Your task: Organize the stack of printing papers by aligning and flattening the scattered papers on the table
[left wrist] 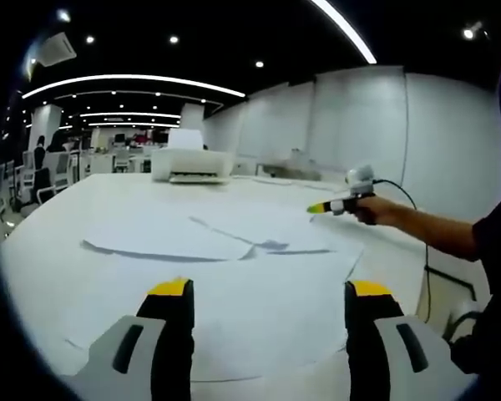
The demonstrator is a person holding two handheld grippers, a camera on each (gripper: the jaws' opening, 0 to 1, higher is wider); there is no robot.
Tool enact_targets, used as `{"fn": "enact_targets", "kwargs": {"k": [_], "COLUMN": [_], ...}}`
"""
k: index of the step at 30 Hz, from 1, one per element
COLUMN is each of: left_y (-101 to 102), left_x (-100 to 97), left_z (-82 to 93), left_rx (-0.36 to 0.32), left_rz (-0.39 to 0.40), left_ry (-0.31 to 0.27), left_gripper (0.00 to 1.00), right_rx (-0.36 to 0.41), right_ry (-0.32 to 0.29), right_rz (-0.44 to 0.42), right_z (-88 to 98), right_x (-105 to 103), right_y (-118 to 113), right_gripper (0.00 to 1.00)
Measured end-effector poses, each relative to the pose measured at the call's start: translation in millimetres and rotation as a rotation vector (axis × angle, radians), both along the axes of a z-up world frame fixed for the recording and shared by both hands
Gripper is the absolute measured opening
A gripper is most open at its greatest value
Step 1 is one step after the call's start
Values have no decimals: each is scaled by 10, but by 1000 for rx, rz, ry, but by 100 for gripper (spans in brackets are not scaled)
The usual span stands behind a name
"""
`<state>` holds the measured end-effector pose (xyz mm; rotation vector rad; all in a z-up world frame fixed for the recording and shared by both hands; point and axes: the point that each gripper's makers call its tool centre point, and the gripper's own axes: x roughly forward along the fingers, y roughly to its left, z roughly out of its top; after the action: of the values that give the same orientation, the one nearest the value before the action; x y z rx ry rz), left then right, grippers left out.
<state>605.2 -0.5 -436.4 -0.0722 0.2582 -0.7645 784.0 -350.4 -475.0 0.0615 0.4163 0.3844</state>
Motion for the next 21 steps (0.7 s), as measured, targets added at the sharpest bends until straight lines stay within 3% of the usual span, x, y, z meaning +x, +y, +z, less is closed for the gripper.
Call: {"fn": "enact_targets", "kwargs": {"k": [11,19,21], "left_y": [40,50,53], "left_x": [10,13,16], "left_z": [-51,-64,-88], "left_rx": [1,4,7], "left_rz": [6,7,8], "left_ry": [10,11,16], "left_gripper": [76,76,75], "right_rx": [36,7,-2], "right_ry": [41,21,17], "right_rz": [-15,-8,-8], "right_z": [-106,-131,-133], "right_x": [77,141,138], "right_y": [23,5,-1], "right_gripper": [34,30,26]}}
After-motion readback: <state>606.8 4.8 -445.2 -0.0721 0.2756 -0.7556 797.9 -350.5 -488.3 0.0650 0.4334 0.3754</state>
